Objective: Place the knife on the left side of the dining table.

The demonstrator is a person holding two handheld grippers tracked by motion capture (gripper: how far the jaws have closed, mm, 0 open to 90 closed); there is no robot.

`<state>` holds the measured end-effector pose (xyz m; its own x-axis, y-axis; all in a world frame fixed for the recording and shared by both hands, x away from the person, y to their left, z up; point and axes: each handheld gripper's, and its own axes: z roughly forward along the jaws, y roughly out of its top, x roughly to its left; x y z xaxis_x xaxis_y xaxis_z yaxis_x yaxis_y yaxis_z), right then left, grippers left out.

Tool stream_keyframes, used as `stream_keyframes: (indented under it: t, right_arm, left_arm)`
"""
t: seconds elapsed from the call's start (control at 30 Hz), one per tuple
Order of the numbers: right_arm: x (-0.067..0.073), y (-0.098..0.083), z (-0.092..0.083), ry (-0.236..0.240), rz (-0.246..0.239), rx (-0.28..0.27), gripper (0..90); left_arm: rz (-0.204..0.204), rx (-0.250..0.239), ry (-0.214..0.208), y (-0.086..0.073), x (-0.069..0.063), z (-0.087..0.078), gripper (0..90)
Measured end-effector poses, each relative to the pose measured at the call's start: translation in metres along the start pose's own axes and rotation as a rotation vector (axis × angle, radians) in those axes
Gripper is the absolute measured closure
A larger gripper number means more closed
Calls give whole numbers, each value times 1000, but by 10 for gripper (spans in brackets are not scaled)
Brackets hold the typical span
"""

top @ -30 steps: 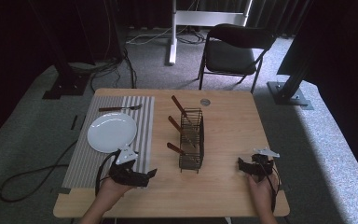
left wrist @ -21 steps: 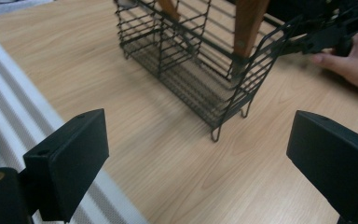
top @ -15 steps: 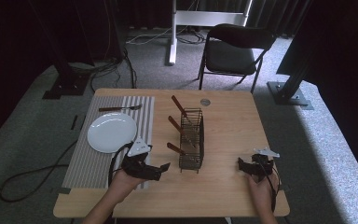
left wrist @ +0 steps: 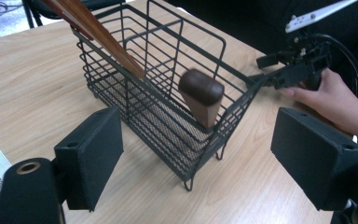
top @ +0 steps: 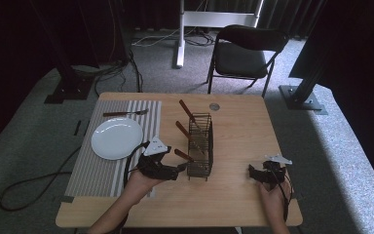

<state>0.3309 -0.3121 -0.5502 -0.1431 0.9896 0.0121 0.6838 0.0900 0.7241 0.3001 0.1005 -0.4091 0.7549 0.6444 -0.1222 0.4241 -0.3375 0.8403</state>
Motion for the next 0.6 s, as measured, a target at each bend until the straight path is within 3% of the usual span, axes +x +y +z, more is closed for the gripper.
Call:
stream_keyframes:
  t: [0.1, 0.2, 0.47, 0.6]
  right_arm:
    - [0, 0, 0, 0, 1, 0, 124]
    - [0, 0, 0, 0, 1, 0, 125]
    - [0, 0, 0, 0, 1, 0, 125]
    - [0, 0, 0, 0, 1, 0, 125]
  left_arm:
    - [0, -6, 2, 0, -1, 1, 233]
    - [-13, -15, -25, 0, 0, 2, 335]
    - [-35, -28, -61, 2, 1, 5, 486]
    - [-31, -22, -48, 3, 3, 7, 558]
